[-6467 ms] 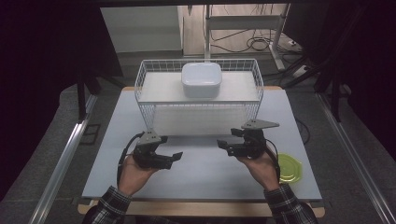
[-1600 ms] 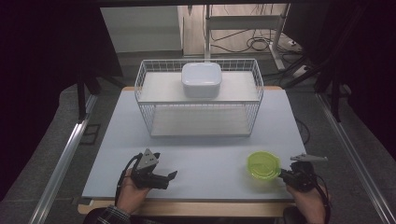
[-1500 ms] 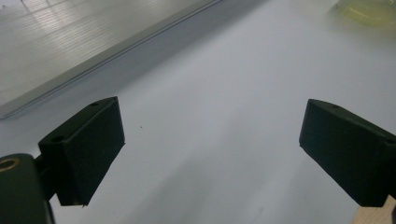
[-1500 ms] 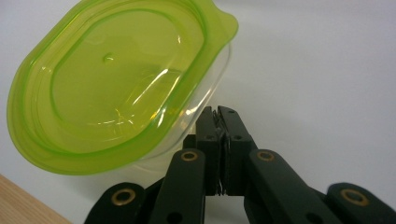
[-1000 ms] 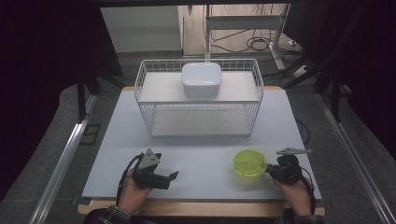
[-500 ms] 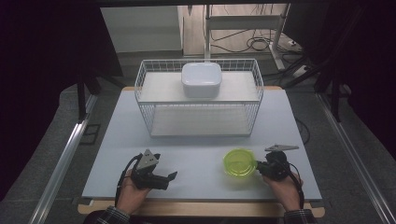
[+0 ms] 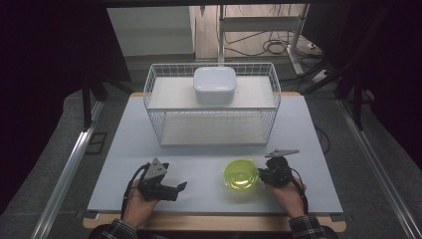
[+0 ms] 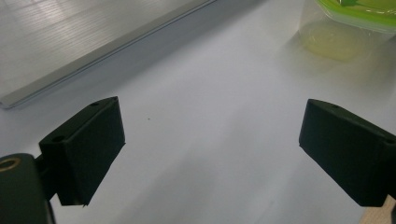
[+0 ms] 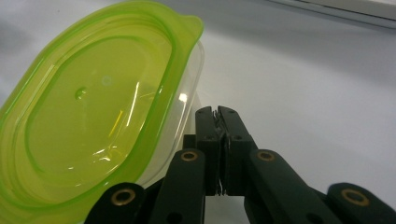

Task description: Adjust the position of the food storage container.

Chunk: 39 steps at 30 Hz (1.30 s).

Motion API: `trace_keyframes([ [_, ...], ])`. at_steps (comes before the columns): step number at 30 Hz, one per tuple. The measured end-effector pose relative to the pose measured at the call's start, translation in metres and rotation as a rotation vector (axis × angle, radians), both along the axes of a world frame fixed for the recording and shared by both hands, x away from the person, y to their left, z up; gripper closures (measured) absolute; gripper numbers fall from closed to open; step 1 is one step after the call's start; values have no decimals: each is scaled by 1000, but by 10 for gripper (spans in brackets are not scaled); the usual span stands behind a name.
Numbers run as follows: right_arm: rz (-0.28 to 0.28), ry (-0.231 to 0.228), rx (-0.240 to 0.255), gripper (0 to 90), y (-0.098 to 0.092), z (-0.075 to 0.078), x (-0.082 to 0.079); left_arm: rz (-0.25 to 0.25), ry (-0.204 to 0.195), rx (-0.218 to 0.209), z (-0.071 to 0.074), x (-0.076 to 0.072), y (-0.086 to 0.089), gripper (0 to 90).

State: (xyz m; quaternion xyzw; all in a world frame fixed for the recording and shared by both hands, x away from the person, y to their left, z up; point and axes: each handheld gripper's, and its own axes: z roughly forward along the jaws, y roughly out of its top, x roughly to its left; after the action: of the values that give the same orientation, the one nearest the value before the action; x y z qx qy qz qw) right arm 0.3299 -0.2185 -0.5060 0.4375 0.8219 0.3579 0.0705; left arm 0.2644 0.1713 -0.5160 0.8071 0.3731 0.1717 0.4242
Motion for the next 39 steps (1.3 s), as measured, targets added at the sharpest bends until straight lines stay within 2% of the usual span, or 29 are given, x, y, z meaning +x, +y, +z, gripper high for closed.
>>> trace_keyframes([
  [7,39,17,-6,878,13,-5,0,-2,4,8,-1,0,-1,63],
  [19,55,32,2,880,19,-9,1,-10,5,20,-2,-1,-2,63],
  [30,104,41,6,879,43,-13,0,-14,7,24,-3,-1,-3,63],
  [34,120,16,-16,859,48,-12,-1,-14,5,25,-3,-2,-2,63],
  [39,81,-34,-36,780,33,-5,-3,-27,1,37,-3,-6,-2,63],
])
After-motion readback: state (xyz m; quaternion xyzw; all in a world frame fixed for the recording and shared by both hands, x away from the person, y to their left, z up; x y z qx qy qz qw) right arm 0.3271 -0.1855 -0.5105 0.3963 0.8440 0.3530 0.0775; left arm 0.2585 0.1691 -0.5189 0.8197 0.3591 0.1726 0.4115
